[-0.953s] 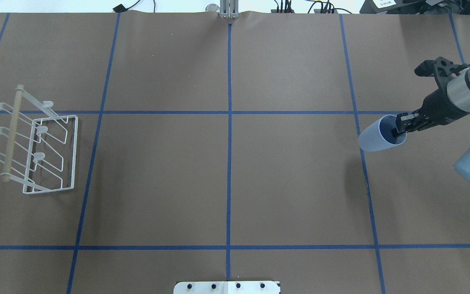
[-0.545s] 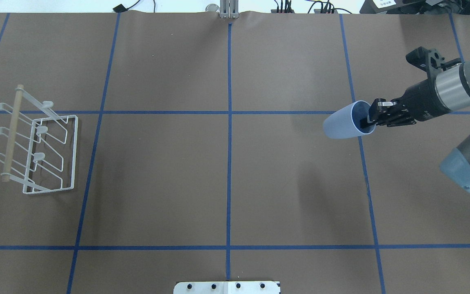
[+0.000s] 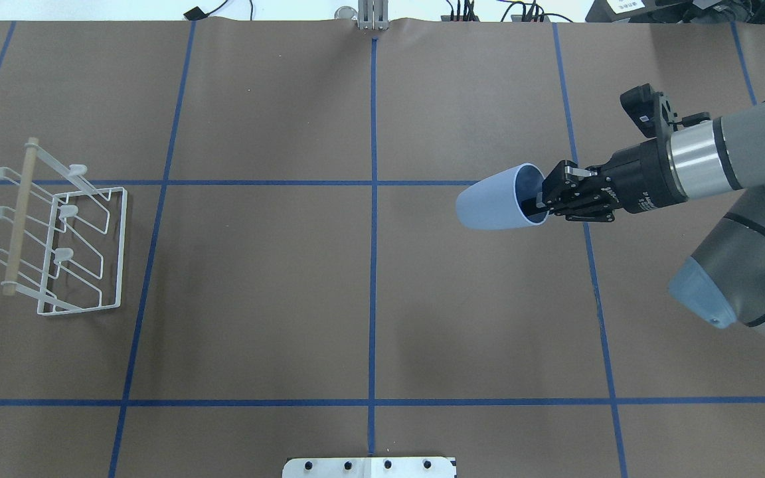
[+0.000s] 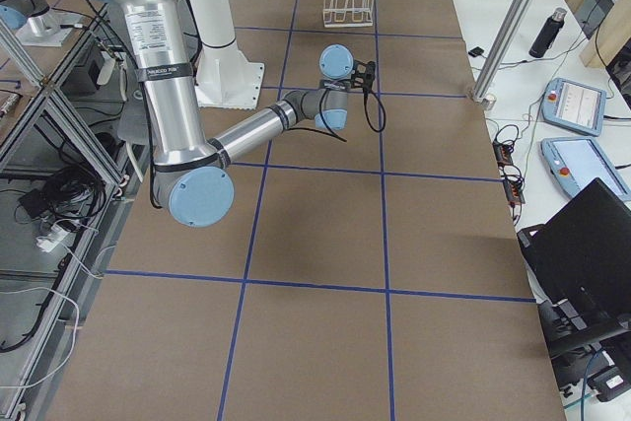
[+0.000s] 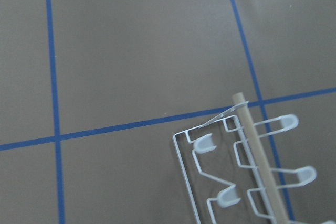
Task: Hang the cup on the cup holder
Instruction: 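Lift the cup with the right gripper toward the left arm while the left gripper approaches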
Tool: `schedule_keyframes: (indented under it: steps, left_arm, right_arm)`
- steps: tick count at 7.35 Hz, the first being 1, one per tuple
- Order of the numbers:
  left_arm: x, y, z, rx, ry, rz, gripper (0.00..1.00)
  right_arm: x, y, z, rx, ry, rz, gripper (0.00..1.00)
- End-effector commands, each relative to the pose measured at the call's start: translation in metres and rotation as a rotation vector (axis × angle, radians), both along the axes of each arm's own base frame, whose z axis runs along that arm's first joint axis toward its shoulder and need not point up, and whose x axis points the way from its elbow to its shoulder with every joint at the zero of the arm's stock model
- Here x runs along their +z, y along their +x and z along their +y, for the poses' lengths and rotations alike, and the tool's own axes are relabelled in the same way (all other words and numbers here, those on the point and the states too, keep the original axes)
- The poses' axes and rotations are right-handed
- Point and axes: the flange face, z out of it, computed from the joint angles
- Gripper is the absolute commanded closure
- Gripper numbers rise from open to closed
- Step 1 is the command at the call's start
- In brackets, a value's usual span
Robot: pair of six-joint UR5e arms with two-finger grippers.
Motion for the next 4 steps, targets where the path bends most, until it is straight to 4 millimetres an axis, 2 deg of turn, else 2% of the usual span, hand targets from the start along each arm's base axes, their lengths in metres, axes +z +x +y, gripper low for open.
schedule_keyframes:
  steps: [1,2,4]
  left_arm:
    - [-0.073,0.044,-0.016,-0.043,-0.157,0.228,0.02]
    - [-0.108,0.071,-0.021,-0.009,-0.191,0.286,0.02]
    - [-0.160,0.103,-0.019,0.044,-0.227,0.385,0.02]
  right_arm:
    - [-0.048,-0.034,0.018,-0.007,-0.050,-0.130,1.00]
    - [-0.056,-0.046,0.027,0.005,-0.048,-0.174,1.00]
    - [-0.078,-0.050,0.039,0.017,-0.098,-0.302,1.00]
